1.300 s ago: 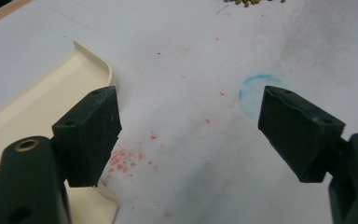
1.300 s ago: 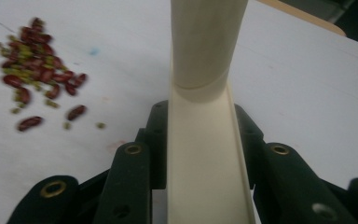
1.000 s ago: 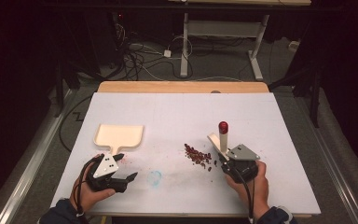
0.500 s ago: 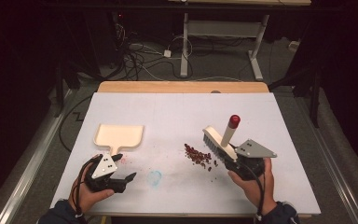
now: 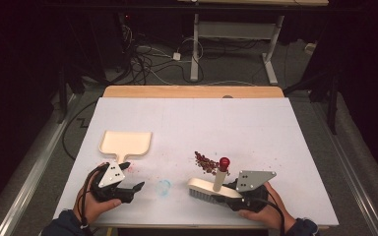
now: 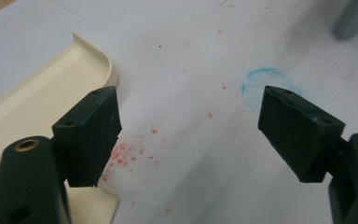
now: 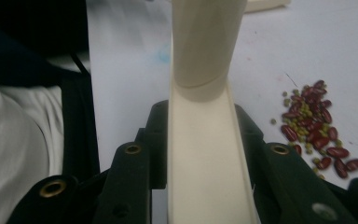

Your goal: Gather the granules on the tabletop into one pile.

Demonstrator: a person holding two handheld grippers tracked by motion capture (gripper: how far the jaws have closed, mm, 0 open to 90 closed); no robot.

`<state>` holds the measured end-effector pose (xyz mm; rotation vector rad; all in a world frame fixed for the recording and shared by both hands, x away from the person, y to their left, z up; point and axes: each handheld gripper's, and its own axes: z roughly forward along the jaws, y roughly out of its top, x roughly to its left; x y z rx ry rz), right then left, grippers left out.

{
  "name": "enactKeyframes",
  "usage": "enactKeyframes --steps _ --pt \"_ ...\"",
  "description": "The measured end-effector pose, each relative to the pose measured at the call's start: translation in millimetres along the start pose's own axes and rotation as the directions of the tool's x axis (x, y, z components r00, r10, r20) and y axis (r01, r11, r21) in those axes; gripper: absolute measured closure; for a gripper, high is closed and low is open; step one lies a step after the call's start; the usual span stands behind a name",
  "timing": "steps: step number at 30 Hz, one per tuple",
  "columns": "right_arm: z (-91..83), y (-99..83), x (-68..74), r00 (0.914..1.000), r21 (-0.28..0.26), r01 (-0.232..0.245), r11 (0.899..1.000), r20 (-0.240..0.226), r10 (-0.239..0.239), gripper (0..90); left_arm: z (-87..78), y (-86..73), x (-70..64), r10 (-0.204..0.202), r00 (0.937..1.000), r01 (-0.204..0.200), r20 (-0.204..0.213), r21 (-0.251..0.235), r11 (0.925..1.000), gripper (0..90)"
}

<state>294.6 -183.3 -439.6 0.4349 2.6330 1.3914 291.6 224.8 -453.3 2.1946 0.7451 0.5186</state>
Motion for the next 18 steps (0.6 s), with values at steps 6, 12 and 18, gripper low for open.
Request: enactKeyframes --steps 6,12,18 --pt "5.9 1.6 -29.5 0.9998 -0.003 0.021 1.0 0.008 -0.021 66.6 1.0 -1.0 1.1 -0.001 1.0 0.001 0.005 0.005 1.0 20.5" --pt "11.1 7.5 -63.3 0.9989 -0.031 -0.005 1.0 0.046 0.006 66.9 2.8 -0.7 0.6 0.004 0.9999 -0.004 0.01 0.015 0.9999 20.5" --pt "6.4 17.0 -69.6 0.9986 -0.054 -0.002 0.999 0.053 0.005 66.9 2.4 -2.2 0.3 0.003 0.9999 -0.003 0.01 0.02 0.9998 20.5"
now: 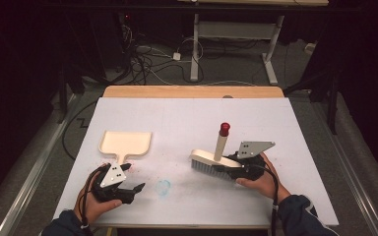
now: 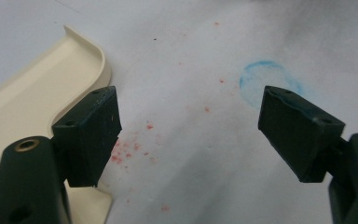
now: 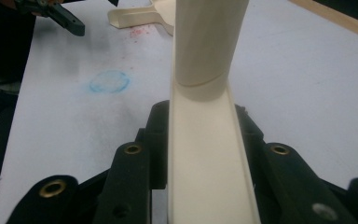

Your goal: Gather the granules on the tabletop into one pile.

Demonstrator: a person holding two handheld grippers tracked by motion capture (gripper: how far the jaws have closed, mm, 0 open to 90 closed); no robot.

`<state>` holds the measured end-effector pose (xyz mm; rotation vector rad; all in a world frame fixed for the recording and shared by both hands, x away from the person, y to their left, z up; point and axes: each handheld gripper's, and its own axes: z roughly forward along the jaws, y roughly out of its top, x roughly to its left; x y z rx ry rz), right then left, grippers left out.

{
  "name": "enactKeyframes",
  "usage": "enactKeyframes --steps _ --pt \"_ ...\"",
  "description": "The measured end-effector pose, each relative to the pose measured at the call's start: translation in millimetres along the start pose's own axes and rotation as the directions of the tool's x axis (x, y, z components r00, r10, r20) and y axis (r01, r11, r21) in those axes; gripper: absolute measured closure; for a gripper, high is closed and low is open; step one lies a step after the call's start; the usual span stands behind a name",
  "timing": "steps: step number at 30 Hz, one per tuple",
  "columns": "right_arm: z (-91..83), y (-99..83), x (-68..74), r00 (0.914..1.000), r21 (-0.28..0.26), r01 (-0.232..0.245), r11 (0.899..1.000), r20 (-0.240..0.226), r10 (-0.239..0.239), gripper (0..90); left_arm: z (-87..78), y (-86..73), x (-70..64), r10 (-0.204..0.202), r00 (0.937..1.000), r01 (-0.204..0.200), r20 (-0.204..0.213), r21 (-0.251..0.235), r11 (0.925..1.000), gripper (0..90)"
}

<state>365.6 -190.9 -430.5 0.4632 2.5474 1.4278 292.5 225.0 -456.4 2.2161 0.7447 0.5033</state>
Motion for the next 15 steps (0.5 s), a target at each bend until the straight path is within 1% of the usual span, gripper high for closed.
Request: enactKeyframes --steps 3,6,7,8,11,14,15 --pt "-3.9 6.7 -1.7 0.9998 -0.018 0.004 1.0 0.019 -0.003 66.9 0.1 0.0 0.0 -0.001 1.0 0.001 0.0 0.001 1.0 20.5" --pt "-5.4 15.5 -5.9 0.9979 -0.036 0.013 0.999 0.064 -0.011 66.9 0.9 0.6 -0.5 0.002 1.0 -0.002 0.001 0.003 1.0 20.5" --pt "-4.5 19.9 -8.5 0.9961 -0.04 0.02 0.999 0.086 -0.017 66.9 1.5 0.8 -0.3 0.004 1.0 -0.004 0.002 0.006 1.0 20.5" --pt "-2.5 23.1 -11.2 0.9947 -0.042 0.033 0.999 0.098 -0.029 66.9 2.1 0.9 -0.1 0.001 1.0 -0.001 0.001 0.005 1.0 20.5" --pt "8.6 30.3 -22.2 0.988 -0.016 0.079 0.997 0.135 -0.076 66.9 3.4 1.1 1.8 -0.004 1.0 0.004 0.0 0.009 1.0 20.5" --pt "24.2 32.4 -37.3 0.9852 -0.007 0.079 0.997 0.153 -0.077 66.8 4.7 1.0 2.5 -0.006 1.0 0.006 0.003 0.015 0.9999 20.5" --pt "30.0 32.2 -41.7 0.9835 0.005 0.082 0.997 0.162 -0.082 66.8 5.2 1.0 2.3 -0.004 1.0 0.004 0.001 0.017 0.9999 20.5"
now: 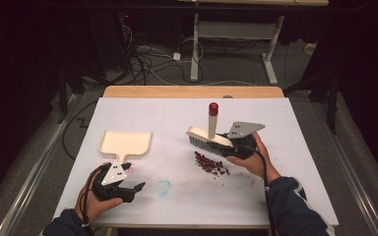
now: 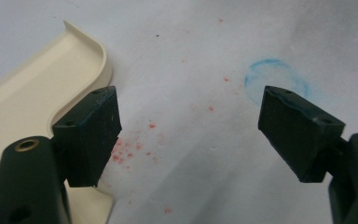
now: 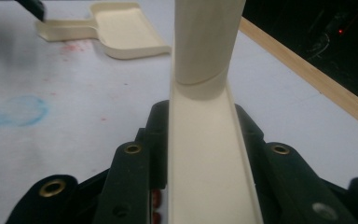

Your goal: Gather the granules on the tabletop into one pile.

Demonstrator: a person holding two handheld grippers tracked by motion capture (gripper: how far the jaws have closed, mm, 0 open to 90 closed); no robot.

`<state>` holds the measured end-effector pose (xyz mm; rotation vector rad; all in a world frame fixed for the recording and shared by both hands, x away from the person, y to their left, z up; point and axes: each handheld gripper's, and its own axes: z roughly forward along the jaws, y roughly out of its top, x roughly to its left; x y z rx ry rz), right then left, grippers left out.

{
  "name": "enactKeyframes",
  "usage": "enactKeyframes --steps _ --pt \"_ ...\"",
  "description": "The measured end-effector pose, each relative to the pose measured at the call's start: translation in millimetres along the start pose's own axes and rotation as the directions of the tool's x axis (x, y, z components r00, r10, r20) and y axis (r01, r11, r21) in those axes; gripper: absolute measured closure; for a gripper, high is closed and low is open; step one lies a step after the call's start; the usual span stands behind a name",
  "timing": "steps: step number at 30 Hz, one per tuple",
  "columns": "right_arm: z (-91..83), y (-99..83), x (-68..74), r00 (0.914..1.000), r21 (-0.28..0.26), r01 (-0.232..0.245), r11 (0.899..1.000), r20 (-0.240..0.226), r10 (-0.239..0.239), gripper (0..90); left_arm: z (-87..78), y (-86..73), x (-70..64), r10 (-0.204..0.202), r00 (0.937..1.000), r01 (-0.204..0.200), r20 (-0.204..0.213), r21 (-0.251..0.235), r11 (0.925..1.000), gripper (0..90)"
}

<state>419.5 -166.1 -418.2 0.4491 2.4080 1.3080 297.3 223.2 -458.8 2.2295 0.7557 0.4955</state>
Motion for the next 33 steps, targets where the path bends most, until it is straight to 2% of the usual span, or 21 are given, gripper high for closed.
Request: enactKeyframes --steps 3,6,9,13,17,24,27,31,33 --pt "17.9 -2.6 -6.3 0.9999 0.022 0.01 1.0 0.009 -0.01 66.8 1.1 -0.3 -0.2 -0.002 1.0 0.002 0.003 0.007 1.0 20.5" --pt "32.9 -4.7 -6.3 0.9995 0.037 0.027 0.999 0.012 -0.028 66.9 2.3 -0.9 -0.1 -0.001 1.0 0.001 0.003 0.016 0.9999 20.5" --pt "39.7 -6.3 -4.5 0.9995 0.02 0.022 1.0 -0.023 -0.022 66.9 2.1 -1.2 -0.5 -0.003 1.0 0.003 0.004 0.019 0.9998 20.5" --pt "35.1 -10.5 -3.1 0.9968 0.013 0.038 0.999 -0.07 -0.037 66.8 1.8 -2.3 -0.4 -0.007 1.0 0.007 0.003 0.019 0.9998 20.5" --pt "22.7 -18.1 -1.8 0.9901 0.01 0.069 0.998 -0.124 -0.067 66.6 1.3 -2.7 -1.1 -0.004 1.0 0.004 0.002 0.022 0.9997 20.5" --pt "-0.7 -30.3 4.0 0.981 0.007 0.115 0.993 -0.158 -0.112 66.6 1.1 -2.2 -2.0 -0.002 1.0 0.002 0.001 0.023 0.9997 20.5" --pt "-7.2 -31.6 4.8 0.9835 0.013 0.124 0.992 -0.135 -0.121 66.8 1.3 -1.8 -1.9 -0.001 1.0 0.001 0.0 0.025 0.9997 20.5" --pt "-15.0 -29.9 1.5 0.9923 -0.008 0.096 0.995 -0.077 -0.096 66.9 0.7 -1.4 -2.0 0.002 1.0 -0.002 0.0 0.019 0.9998 20.5" --pt "-18.5 -27.7 1.2 0.9965 -0.003 0.078 0.997 -0.03 -0.078 66.9 -0.2 -1.5 -1.6 0.005 1.0 -0.005 -0.002 0.02 0.9998 20.5"
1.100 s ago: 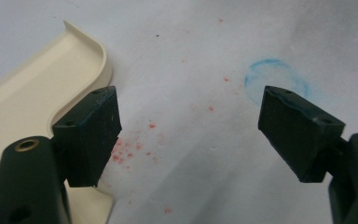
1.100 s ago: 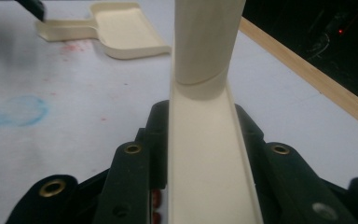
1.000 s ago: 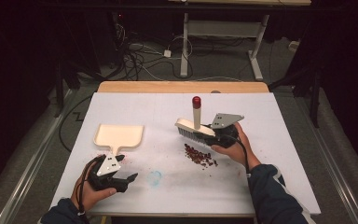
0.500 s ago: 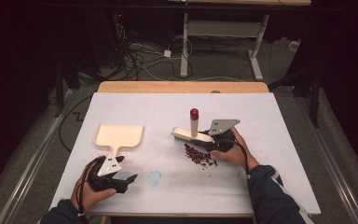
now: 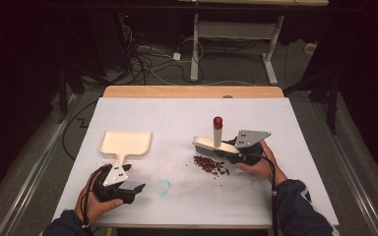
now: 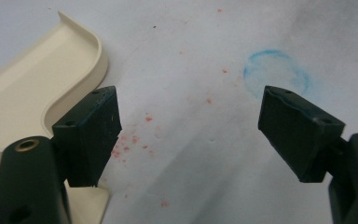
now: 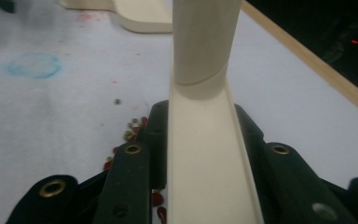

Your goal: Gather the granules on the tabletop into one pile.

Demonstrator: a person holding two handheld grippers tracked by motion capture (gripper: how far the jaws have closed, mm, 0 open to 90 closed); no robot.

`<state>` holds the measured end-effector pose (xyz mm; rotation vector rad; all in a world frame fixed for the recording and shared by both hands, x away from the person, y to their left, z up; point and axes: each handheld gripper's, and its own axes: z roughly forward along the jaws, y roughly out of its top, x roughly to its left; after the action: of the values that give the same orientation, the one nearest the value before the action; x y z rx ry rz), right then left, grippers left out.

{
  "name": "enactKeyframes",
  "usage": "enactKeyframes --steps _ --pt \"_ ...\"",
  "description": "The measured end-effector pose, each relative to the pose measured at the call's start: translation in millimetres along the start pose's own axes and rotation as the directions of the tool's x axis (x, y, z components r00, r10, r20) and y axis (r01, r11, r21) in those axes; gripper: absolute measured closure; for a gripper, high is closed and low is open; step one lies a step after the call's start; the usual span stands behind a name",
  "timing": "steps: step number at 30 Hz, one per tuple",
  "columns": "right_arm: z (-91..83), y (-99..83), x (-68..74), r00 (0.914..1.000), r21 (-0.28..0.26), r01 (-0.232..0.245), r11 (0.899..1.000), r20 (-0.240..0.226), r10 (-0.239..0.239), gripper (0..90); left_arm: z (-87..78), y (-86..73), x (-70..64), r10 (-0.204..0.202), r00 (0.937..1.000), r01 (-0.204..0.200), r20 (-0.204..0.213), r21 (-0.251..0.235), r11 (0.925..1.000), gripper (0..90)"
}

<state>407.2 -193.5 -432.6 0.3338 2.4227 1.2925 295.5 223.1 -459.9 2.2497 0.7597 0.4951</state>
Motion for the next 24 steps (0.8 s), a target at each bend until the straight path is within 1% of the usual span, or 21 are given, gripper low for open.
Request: enactKeyframes --steps 2,4,5,7,8,9,10,11,12,13,15,16,17,19,21,23,24 --pt "-4.0 3.3 1.4 0.9993 -0.016 -0.027 1.0 0.025 0.028 66.9 -0.9 -0.1 0.2 -0.003 1.0 0.003 -0.001 -0.006 1.0 20.6" --pt "-7.7 9.9 5.9 0.9962 -0.029 -0.056 0.998 0.065 0.058 66.9 -1.7 -0.1 0.2 -0.002 1.0 0.001 -0.004 -0.012 0.9999 20.5" --pt "-10.3 13.7 9.3 0.9953 -0.045 -0.069 0.997 0.065 0.072 66.9 -2.3 -0.1 0.4 0.001 1.0 -0.001 -0.004 -0.011 0.9999 20.5" --pt "-14.8 22.8 17.0 0.9918 -0.07 -0.086 0.994 0.088 0.092 66.9 -2.9 -0.1 0.5 -0.001 1.0 0.001 -0.006 -0.016 0.9999 20.5" --pt "-16.8 27.2 21.5 0.9896 -0.088 -0.101 0.991 0.093 0.109 66.9 -3.5 0.0 0.7 0.002 1.0 -0.002 -0.008 -0.016 0.9999 20.5" --pt "-18.5 31.1 25.4 0.9897 -0.106 -0.107 0.989 0.085 0.116 66.9 -3.9 0.2 0.6 0.002 1.0 -0.002 -0.008 -0.02 0.9998 20.5" --pt "-19.5 34.8 29.8 0.9882 -0.113 -0.121 0.986 0.081 0.13 66.8 -4.5 0.2 0.4 0.001 1.0 -0.001 -0.008 -0.023 0.9997 20.5" --pt "-19.5 38.2 35.2 0.9846 -0.117 -0.145 0.982 0.081 0.155 66.9 -4.9 0.3 0.3 0.001 1.0 -0.001 -0.009 -0.026 0.9997 20.5" --pt "-19.1 40.8 40.1 0.9833 -0.123 -0.156 0.98 0.074 0.166 66.9 -5.3 0.3 0.2 0.001 1.0 -0.001 -0.009 -0.028 0.9996 20.5" --pt "-17.8 42.8 44.8 0.9811 -0.125 -0.175 0.977 0.061 0.183 66.8 -5.6 0.3 0.3 0.004 0.9999 -0.004 -0.01 -0.028 0.9996 20.5" --pt "-13.9 46.2 55.5 0.9758 -0.115 -0.204 0.972 0.055 0.212 66.9 -6.4 0.2 0.7 0.006 0.9999 -0.006 -0.01 -0.027 0.9996 20.5" --pt "-11.0 47.1 61.0 0.9719 -0.115 -0.226 0.967 0.039 0.232 66.9 -6.5 0.3 0.8 0.006 0.9999 -0.006 -0.01 -0.026 0.9996 20.5" --pt "-7.6 48.3 66.7 0.9689 -0.106 -0.24 0.965 0.037 0.245 66.9 -6.5 0.3 0.7 0.004 0.9999 -0.004 -0.01 -0.028 0.9996 20.5" --pt "0.0 48.9 78.1 0.959 -0.097 -0.275 0.956 0.042 0.28 66.9 -6.9 0.3 0.5 0.005 0.9999 -0.005 -0.011 -0.03 0.9995 20.5" --pt "7.8 47.6 87.1 0.9506 -0.089 -0.301 0.949 0.051 0.306 66.9 -7.1 0.4 0.1 0.004 0.9999 -0.004 -0.011 -0.032 0.9995 20.5" --pt "15.0 44.9 94.4 0.9439 -0.079 -0.32 0.944 0.058 0.325 66.9 -7.1 0.4 -0.3 0.005 0.9999 -0.005 -0.01 -0.033 0.9995 20.5" --pt "18.8 43.4 97.3 0.9437 -0.075 -0.321 0.944 0.057 0.326 67.0 -7.0 0.4 -0.4 0.006 1.0 -0.006 -0.008 -0.033 0.9994 20.5"
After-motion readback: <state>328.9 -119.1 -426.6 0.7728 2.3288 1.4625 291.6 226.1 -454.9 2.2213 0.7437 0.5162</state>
